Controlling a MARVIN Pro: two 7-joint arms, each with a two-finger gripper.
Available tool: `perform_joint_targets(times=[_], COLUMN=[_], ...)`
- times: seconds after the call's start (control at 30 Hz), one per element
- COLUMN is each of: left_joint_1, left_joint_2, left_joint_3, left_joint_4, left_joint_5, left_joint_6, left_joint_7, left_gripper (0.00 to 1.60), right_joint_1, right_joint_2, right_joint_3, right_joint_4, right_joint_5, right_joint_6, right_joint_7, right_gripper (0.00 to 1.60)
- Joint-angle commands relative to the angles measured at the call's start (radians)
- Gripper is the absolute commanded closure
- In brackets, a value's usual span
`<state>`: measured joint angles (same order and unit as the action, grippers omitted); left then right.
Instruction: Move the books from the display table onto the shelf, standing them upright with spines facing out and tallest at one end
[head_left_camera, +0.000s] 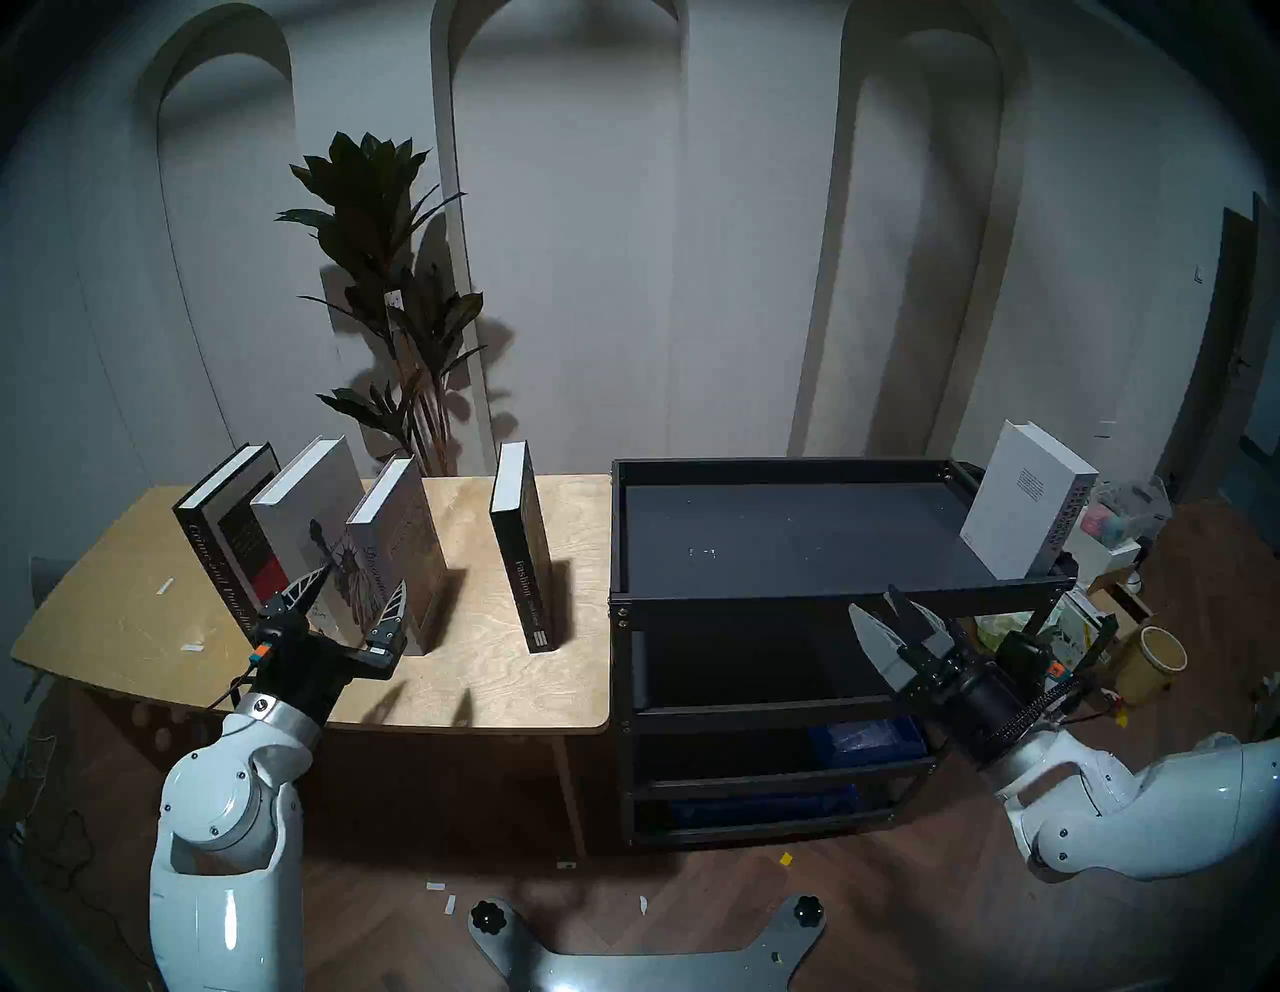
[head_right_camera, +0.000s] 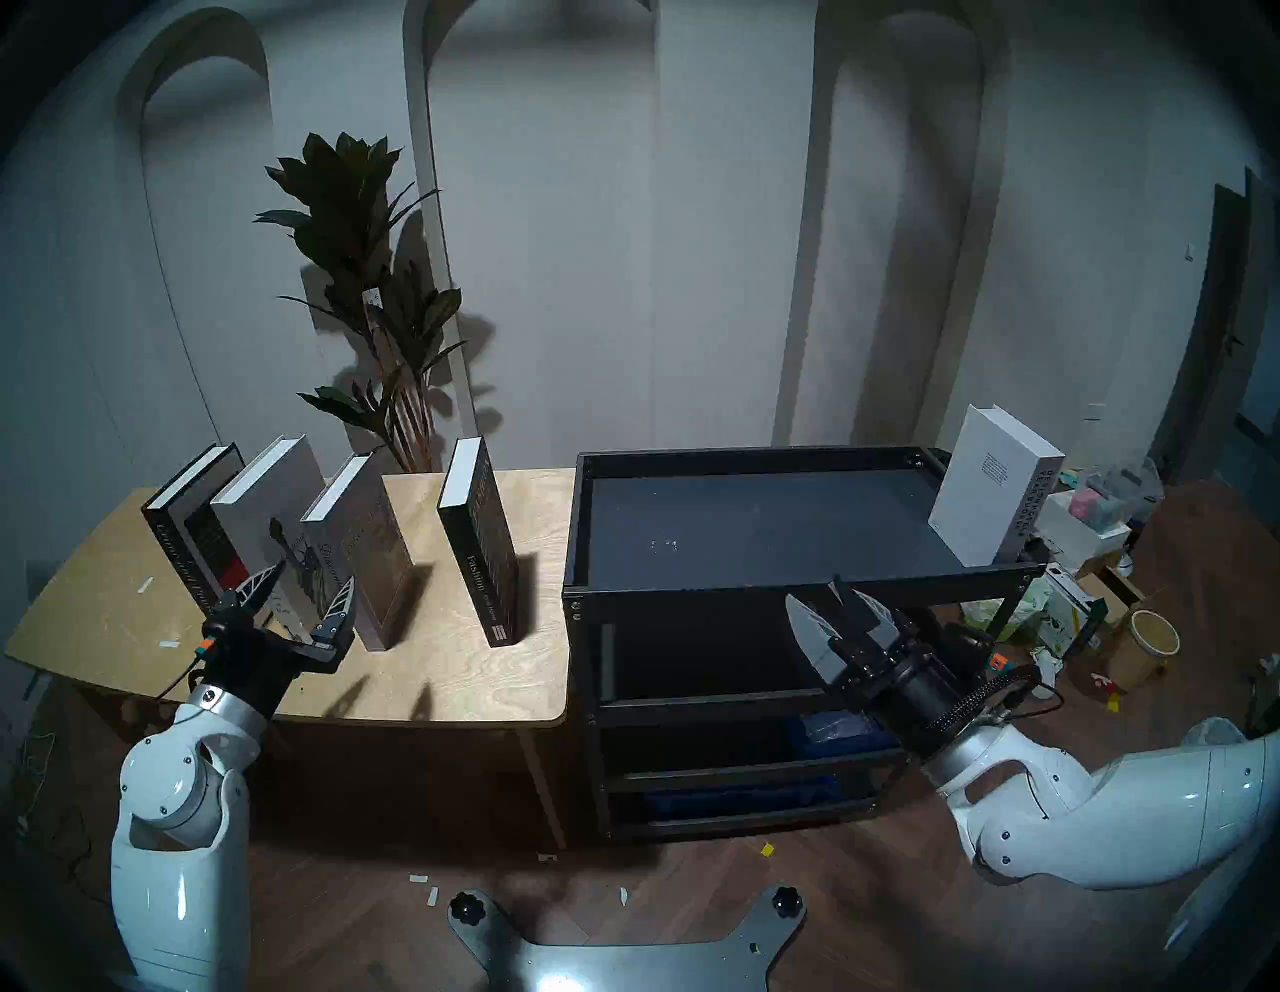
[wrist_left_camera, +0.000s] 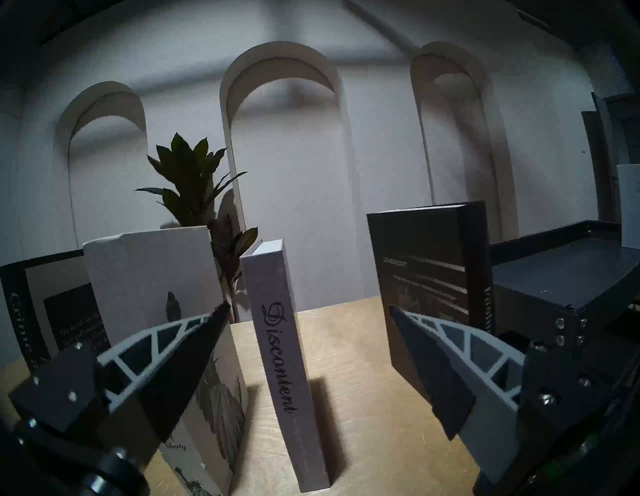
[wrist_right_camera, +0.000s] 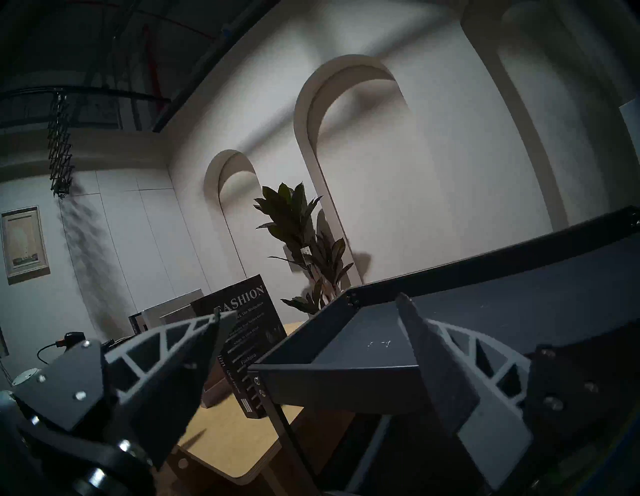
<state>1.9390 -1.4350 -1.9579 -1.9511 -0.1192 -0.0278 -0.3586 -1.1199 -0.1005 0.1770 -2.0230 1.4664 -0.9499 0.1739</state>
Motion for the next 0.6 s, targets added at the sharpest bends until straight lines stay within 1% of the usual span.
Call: perform_joint_targets(times=[0.0,0.07,0.13,0.27,0.3,0.4,0.57], left_joint_1=[-0.109,-0.134,-0.140,-0.176,-0.192,-0.204,-0.227], left_joint_2=[0.015,0.020,0.025,0.034,0.039,0.043,0.049], left_joint_3=[0.019,0.029,0.029,0.024,0.024,0.023,0.021], left_joint_4=[0.020,0.036,0.040,0.063,0.072,0.078,0.091], left_joint_5=[0.037,0.053,0.057,0.074,0.084,0.090,0.106], left_joint_6=[0.036,0.051,0.056,0.075,0.085,0.090,0.109], left_joint_7=[0.052,0.072,0.079,0.105,0.118,0.127,0.151], left_gripper=[0.00,0.00,0.00,0.00,0.00,0.00,0.00], right_joint_1=[0.001,-0.001,-0.002,-0.004,-0.005,-0.005,-0.008], right_joint_2=[0.000,0.000,0.000,0.000,0.000,0.000,0.000], right_joint_3=[0.017,0.019,0.019,0.020,0.021,0.022,0.025], right_joint_4=[-0.014,-0.013,-0.011,-0.007,-0.007,-0.008,-0.012], right_joint_5=[-0.049,-0.070,-0.077,-0.106,-0.124,-0.139,-0.187], right_joint_6=[-0.010,-0.010,-0.010,-0.010,-0.010,-0.010,-0.010], right_joint_7=[-0.049,-0.077,-0.086,-0.124,-0.146,-0.163,-0.216], right_gripper=[0.00,0.00,0.00,0.00,0.00,0.00,0.00])
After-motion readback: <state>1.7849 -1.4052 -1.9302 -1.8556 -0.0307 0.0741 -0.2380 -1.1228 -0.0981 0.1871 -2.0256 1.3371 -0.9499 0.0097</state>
